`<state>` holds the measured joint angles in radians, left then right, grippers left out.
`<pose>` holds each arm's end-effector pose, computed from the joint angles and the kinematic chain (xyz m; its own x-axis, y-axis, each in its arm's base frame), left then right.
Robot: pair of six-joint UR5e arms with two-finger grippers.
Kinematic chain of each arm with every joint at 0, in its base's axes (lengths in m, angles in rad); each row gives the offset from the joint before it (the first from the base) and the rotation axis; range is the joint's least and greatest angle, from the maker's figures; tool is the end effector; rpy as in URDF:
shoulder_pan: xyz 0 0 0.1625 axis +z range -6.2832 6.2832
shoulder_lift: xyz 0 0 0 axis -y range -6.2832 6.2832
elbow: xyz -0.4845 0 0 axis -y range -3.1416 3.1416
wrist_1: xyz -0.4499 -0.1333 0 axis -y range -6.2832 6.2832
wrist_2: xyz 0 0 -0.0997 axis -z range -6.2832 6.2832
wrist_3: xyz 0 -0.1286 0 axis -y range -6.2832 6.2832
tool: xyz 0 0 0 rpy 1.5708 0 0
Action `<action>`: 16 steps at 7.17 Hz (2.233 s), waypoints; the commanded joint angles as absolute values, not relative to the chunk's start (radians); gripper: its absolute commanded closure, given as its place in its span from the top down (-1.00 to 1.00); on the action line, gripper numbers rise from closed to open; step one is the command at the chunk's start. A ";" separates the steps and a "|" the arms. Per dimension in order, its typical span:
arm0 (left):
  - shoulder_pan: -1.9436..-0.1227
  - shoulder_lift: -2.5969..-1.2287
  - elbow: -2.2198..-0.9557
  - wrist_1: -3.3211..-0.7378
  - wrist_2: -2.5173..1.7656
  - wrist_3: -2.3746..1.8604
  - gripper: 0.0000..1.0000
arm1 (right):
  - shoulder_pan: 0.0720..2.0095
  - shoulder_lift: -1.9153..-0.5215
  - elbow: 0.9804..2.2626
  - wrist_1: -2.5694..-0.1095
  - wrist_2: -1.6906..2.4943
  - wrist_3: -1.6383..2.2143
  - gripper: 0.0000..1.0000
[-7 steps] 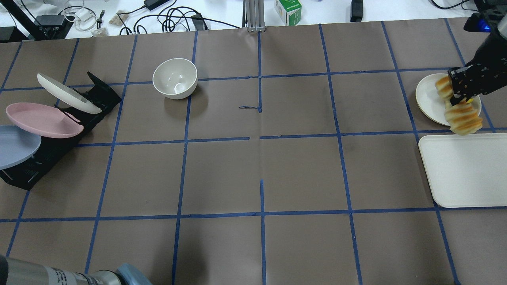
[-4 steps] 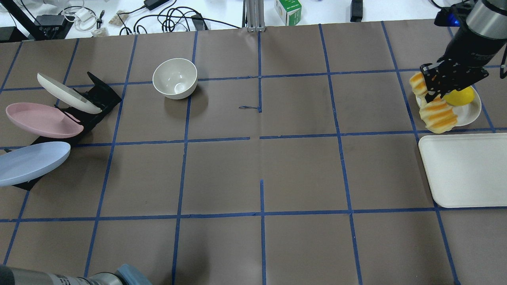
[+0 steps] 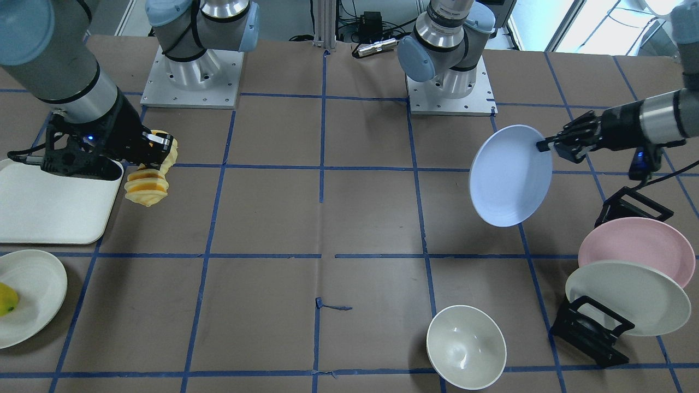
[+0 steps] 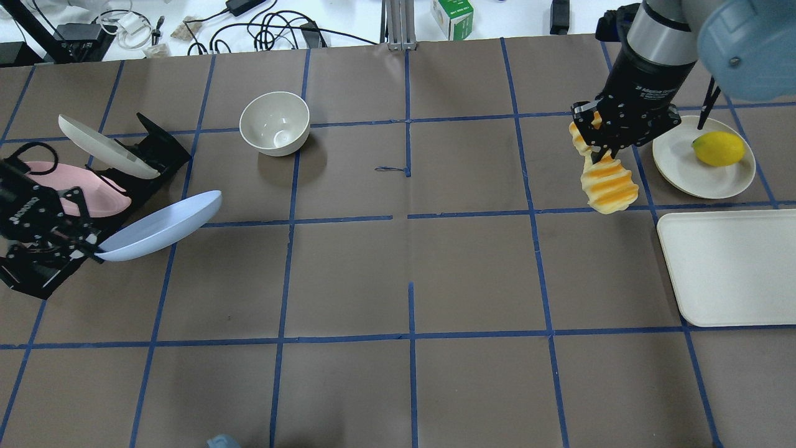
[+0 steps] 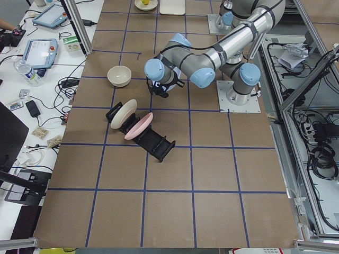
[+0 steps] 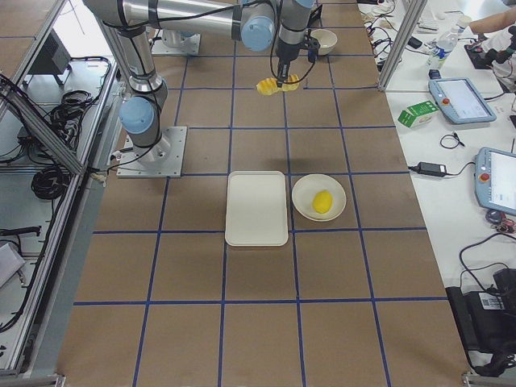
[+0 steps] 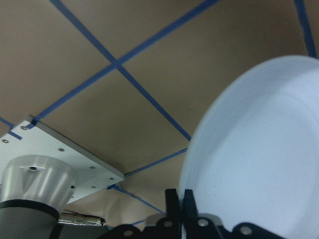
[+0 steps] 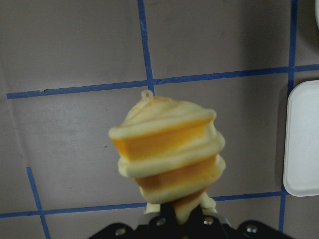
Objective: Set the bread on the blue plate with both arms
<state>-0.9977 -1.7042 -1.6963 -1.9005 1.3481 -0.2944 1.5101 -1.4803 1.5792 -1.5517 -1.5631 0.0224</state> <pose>0.1421 -0.5184 0.3678 -0.5897 -0.8075 0.0147 -0.6501 0.4854 0.5846 0.0991 -0.5824 0.4612 -0.9965 0.0837 -0.0050 0.0826 0.9896 0.1179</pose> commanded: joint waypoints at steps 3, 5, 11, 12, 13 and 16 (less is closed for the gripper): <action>-1.547 -1.738 -1.794 -1.353 1.325 -0.884 -1.00 | 1.571 -1.470 1.582 -1.558 -1.528 0.048 -1.00; -1.685 -1.801 -1.909 -0.967 1.321 -0.926 -1.00 | 1.583 -1.450 1.582 -1.559 -1.526 0.043 -1.00; -1.752 -1.953 -1.971 -0.749 1.314 -0.875 0.48 | 1.725 -1.280 1.582 -1.786 -1.522 0.161 -1.00; -1.744 -1.944 -1.959 -0.753 1.336 -0.829 0.99 | 1.776 -1.249 1.582 -1.830 -1.488 0.239 -1.00; -1.721 -1.933 -1.942 -0.787 1.336 -0.768 1.00 | 1.817 -1.224 1.582 -1.866 -1.474 0.321 -1.00; -1.625 -1.852 -1.679 -1.227 1.409 -0.472 1.00 | 1.854 -1.172 1.589 -1.897 -1.427 0.454 -1.00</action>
